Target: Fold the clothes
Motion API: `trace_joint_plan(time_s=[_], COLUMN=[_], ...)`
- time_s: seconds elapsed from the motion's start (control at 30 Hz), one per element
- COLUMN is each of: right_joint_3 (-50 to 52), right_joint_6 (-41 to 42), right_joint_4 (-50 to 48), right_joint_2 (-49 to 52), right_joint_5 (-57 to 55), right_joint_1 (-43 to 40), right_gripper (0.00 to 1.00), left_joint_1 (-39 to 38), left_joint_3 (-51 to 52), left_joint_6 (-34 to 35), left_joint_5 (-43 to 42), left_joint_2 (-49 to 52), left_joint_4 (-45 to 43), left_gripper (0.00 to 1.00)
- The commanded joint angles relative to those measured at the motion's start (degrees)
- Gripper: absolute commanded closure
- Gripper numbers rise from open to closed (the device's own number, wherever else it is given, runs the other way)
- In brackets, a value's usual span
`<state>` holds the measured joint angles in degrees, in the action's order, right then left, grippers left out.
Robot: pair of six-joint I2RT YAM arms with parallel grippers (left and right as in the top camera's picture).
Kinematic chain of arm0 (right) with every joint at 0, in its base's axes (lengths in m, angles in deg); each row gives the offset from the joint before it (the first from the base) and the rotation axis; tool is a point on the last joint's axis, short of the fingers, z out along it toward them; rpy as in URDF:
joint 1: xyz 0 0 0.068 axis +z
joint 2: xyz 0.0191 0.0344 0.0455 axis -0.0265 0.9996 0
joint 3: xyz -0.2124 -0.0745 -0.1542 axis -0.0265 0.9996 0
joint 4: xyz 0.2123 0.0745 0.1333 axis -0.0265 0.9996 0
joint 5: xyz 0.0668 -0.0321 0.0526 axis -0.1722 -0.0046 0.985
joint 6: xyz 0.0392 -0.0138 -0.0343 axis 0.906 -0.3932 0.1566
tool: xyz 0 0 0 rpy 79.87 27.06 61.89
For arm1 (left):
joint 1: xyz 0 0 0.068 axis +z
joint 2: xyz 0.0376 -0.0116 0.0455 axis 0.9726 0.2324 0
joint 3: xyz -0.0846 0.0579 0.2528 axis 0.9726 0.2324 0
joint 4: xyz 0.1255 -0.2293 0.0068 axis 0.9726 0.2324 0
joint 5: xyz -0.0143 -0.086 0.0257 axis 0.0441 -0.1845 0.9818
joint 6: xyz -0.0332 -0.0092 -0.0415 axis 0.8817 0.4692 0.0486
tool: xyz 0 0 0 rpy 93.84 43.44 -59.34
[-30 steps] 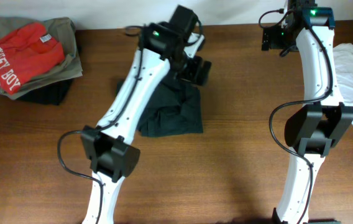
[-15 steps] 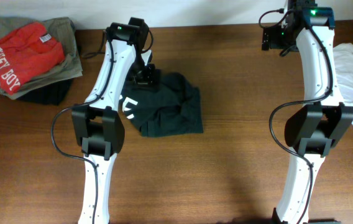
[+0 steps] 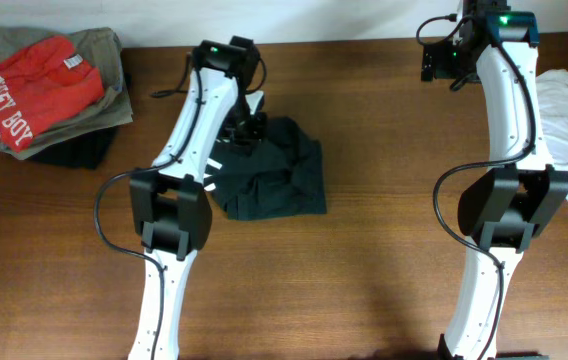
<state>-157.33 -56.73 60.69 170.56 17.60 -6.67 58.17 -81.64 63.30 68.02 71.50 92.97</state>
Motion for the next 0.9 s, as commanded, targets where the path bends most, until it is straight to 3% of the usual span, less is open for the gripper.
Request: trace_joint_plan(time_s=[0.0, 0.1, 0.13, 0.2, 0.23, 0.33, 0.43, 0.57, 0.6, 0.67, 0.73, 0.8, 0.87], right_joint_3=[-1.07, -1.07, -1.07, -1.07, -1.07, -1.07, -1.07, -1.07, -1.07, -1.07, -1.07, -1.07, -1.07], right_joint_6=[0.26, 0.28, 0.26, 0.28, 0.26, 0.26, 0.28, 0.28, 0.26, 0.26, 0.26, 0.26, 0.26], right_joint_4=[0.02, 0.04, 0.02, 0.04, 0.02, 0.02, 0.02, 0.02, 0.04, 0.02, 0.02, 0.02, 0.02], right_joint_2=[-1.33, -1.33, -1.33, -1.33, -1.33, -1.33, -1.33, -1.33, -1.33, -1.33, -1.33, -1.33, -1.33], right_joint_5=[-0.52, -0.52, -0.52, -0.52, -0.52, -0.52, -0.52, -0.52, -0.52, -0.52, -0.52, -0.52, -0.52], right_joint_1=[0.24, 0.24, 0.24, 0.24, 0.24, 0.24, 0.24, 0.24, 0.24, 0.24, 0.24, 0.24, 0.24], right_gripper=[0.01, 0.01, 0.02, 0.01, 0.01, 0.01, 0.01, 0.01, 0.01, 0.01, 0.01, 0.01, 0.01], left_joint_1=[-0.59, -0.57, -0.37, 0.28, 0.72, 2.4, 4.13, 4.02, 3.91, 3.87, 3.89, 3.89, 3.8], left_joint_3=[0.48, 0.48, 0.48, 0.48, 0.48, 0.48, 0.74, 6.58, 8.11, 8.94, 8.44, 7.15, 5.84], left_joint_6=[-0.26, -0.28, -0.28, -0.31, -0.28, -0.28, -0.31, -2.03, -2.01, -2.01, -1.99, -1.99, -1.97], left_joint_5=[-1.05, -0.98, -0.66, 0.11, 0.07, 0.07, -0.5, -4.5, -4.5, -4.5, -4.48, -4.48, -4.48], left_joint_2=[-0.31, -0.35, -0.35, -0.35, -0.35, -0.35, -0.33, -0.33, -0.33, -0.35, -0.39, -0.92, -2.32], left_joint_4=[0.79, 0.9, 0.52, -1.64, -2.93, -5.29, -5.55, -7.34, -8.0, -8.52, -8.66, -8.04, -6.67], left_gripper=[1.0, 0.99, 0.83, 0.36, 0.22, 0.06, 0.06, 0.2, 0.27, 0.6, 0.74, 0.95, 1.0])
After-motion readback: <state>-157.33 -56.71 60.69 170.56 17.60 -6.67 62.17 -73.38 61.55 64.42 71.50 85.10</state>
